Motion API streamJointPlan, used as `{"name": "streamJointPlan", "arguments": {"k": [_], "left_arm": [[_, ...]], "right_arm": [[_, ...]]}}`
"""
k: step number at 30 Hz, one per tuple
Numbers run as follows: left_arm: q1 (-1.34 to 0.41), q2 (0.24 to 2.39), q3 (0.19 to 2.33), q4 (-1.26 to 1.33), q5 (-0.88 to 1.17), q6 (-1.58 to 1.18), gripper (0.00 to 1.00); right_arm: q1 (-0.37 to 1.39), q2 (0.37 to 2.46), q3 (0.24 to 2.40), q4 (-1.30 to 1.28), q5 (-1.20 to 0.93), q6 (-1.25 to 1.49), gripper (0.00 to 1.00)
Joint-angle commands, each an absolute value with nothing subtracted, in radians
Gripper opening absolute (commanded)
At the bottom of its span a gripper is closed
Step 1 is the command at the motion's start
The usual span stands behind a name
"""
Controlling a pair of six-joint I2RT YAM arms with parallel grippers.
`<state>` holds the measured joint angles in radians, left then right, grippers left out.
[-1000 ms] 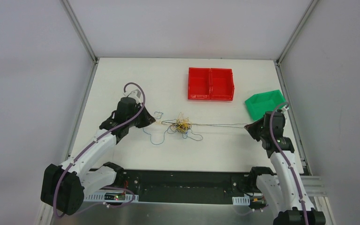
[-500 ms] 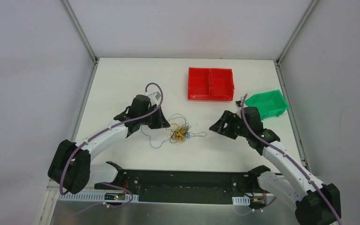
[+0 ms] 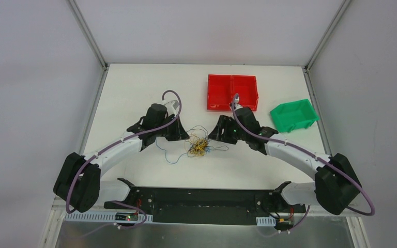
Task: Untangle the cables
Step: Untie the cable.
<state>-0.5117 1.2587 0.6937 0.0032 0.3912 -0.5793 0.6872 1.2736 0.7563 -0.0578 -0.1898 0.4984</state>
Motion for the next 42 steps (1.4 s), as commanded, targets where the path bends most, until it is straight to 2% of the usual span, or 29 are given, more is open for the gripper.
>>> {"name": "streamJointPlan", "arguments": {"k": [1, 7, 12, 15, 19, 22, 26, 30, 36, 38, 42], "left_arm": [[-0.522, 1.254, 0.696, 0.038, 0.396, -0.567, 0.0], [-0.522, 1.278, 0.692, 0.044, 0.401, -0.564, 0.0], [-0.533, 1.289, 0.688, 0.049, 0.405, -0.565, 0.0], [-0.54, 1.288, 0.68, 0.049, 0.402, -0.566, 0.0], [-0.545, 1.276, 0.668, 0.048, 0.4, -0.568, 0.0], [-0.545, 1.258, 0.664, 0.038, 0.382, -0.565, 0.0], [-0.545, 1.233, 0.666, 0.011, 0.346, -0.562, 0.0], [-0.545, 1.208, 0.669, 0.008, 0.355, -0.547, 0.28], [-0.549, 1.144, 0.693, 0.003, 0.369, -0.525, 0.58], [-0.554, 1.122, 0.707, 0.003, 0.369, -0.512, 0.64], [-0.566, 1.094, 0.739, 0.003, 0.392, -0.474, 0.7]], "right_arm": [[0.721, 1.331, 0.797, -0.005, -0.163, 0.511, 0.6], [0.723, 1.419, 0.806, 0.069, -0.201, 0.523, 0.59], [0.731, 1.489, 0.831, 0.125, -0.235, 0.562, 0.55], [0.742, 1.52, 0.852, 0.136, -0.242, 0.57, 0.44], [0.748, 1.522, 0.859, 0.134, -0.245, 0.578, 0.17], [0.748, 1.488, 0.858, 0.109, -0.233, 0.573, 0.0], [0.747, 1.416, 0.853, 0.039, -0.189, 0.554, 0.0], [0.747, 1.346, 0.847, -0.015, -0.168, 0.536, 0.0], [0.747, 1.283, 0.862, -0.067, -0.186, 0.518, 0.0], [0.747, 1.27, 0.87, -0.078, -0.194, 0.512, 0.0], [0.747, 1.25, 0.884, -0.095, -0.223, 0.511, 0.0]]}}
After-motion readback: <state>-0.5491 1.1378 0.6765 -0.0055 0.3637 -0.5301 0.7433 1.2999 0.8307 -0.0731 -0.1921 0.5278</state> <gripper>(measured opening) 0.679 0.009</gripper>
